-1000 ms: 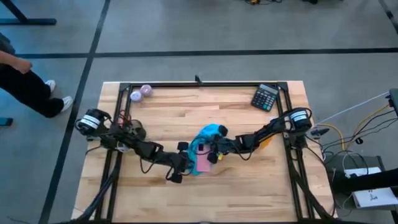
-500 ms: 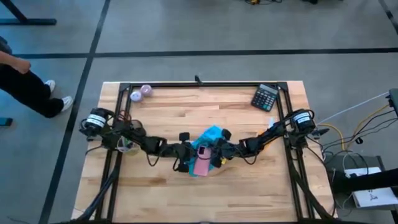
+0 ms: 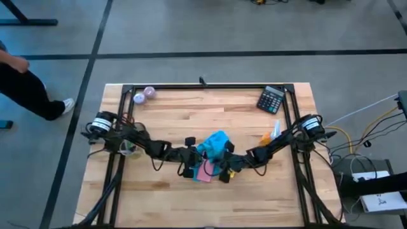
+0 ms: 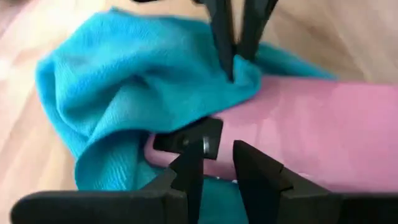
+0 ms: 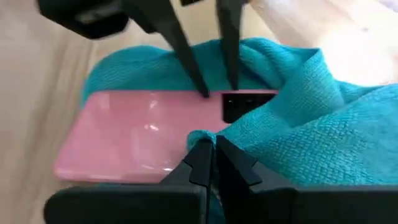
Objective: Apply microfiber cloth
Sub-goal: Wipe the pink cellphone with the blue microfiber cloth
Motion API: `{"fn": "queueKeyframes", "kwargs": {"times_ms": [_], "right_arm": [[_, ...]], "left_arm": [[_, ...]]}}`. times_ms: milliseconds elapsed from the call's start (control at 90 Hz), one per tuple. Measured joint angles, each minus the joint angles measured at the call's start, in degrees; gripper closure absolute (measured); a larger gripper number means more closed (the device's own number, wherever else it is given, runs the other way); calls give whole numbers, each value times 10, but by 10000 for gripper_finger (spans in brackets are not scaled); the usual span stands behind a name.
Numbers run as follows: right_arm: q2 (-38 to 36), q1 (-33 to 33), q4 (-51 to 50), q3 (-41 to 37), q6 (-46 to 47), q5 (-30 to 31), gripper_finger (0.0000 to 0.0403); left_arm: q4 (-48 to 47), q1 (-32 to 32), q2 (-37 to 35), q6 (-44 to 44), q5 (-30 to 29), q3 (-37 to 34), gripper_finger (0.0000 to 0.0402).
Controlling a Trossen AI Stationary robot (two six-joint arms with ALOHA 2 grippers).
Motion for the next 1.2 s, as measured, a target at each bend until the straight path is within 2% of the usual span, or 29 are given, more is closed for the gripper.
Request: {"fn": "queueKeyframes", "kwargs": {"times_ms": [267,544,978,1200], "right_arm": [[27,38,42,3,40,-20,403],[57,71,36,53,53,-22,403],[147,71,31,172,57,-18,403],[140,63,27,180,41,19,403]], "left_arm": [[5,15,14,1,-11,1,327],[-12,23,16,14,-39,-1,327],[-21,23,14,16,-27,-1,327],[-72,15,-14,18,-25,-1,327]]}}
